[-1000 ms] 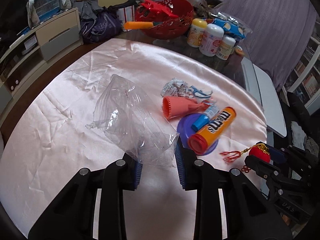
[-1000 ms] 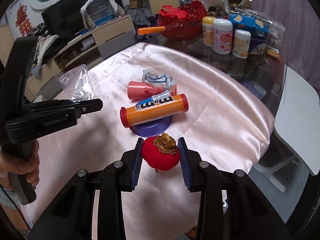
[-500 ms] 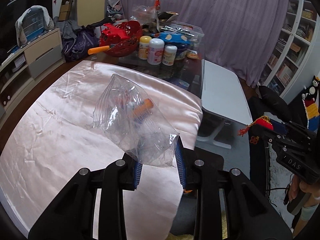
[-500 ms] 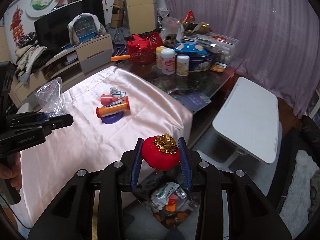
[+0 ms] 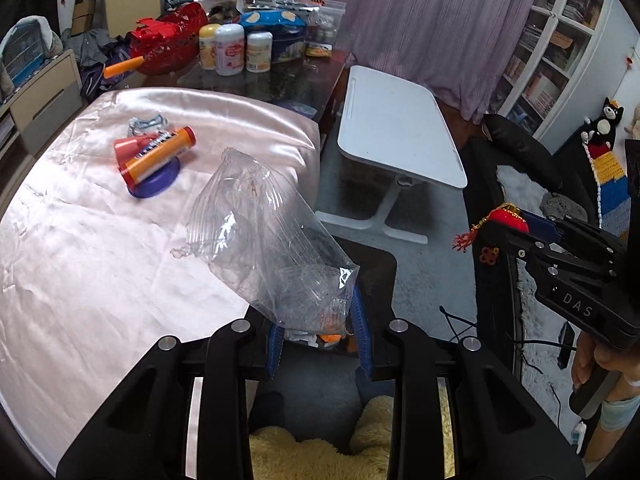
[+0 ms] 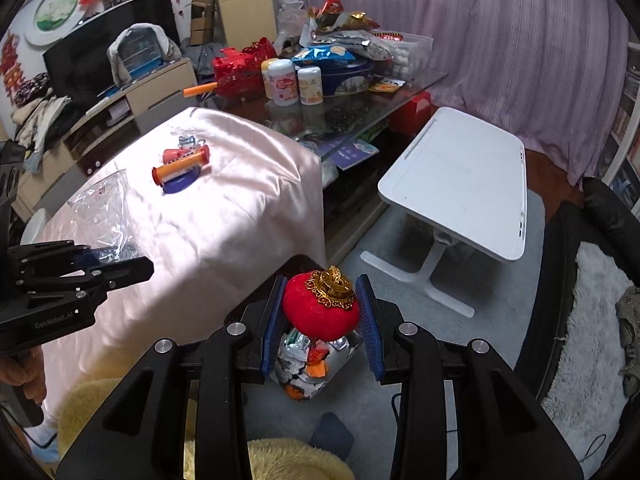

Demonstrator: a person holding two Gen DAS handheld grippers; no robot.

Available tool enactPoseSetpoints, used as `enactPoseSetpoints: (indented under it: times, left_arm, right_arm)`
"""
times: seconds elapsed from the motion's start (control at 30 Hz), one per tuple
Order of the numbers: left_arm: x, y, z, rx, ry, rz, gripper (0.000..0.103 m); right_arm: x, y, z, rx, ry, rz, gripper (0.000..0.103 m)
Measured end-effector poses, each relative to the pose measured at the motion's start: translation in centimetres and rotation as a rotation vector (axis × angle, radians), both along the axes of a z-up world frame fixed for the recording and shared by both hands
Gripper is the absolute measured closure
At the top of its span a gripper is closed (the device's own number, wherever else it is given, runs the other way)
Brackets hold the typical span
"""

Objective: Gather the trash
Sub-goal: 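Carry both items over the bin and release them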

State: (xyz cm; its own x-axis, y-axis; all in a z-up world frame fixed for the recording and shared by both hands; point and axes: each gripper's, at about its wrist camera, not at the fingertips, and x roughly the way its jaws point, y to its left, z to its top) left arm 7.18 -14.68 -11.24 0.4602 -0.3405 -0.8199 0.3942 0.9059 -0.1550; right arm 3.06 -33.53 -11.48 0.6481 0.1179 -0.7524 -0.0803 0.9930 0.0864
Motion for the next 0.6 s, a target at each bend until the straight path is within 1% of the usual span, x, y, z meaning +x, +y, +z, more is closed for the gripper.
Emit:
enactPoseSetpoints:
  times: [0.3, 0.47, 0.6]
  left_arm:
    - [1.6, -3.1, -5.4, -0.004, 0.137, -0.035, 0.075]
    - [2.8, -4.0, -7.6, 0.000, 0.209, -0.055, 0.075]
    - [3.7, -4.7, -8.5, 0.013, 0.242, -0.061, 0.075]
  right_arm:
    - [1.5, -1.8, -4.4, 0.062, 0.085, -0.022, 0.067]
    - [3.0, -1.2, -6.1, 0.094, 0.127, -0.005, 0.067]
    - [4.3, -0.8, -7.3, 0.105, 0.154, 0.003, 0.067]
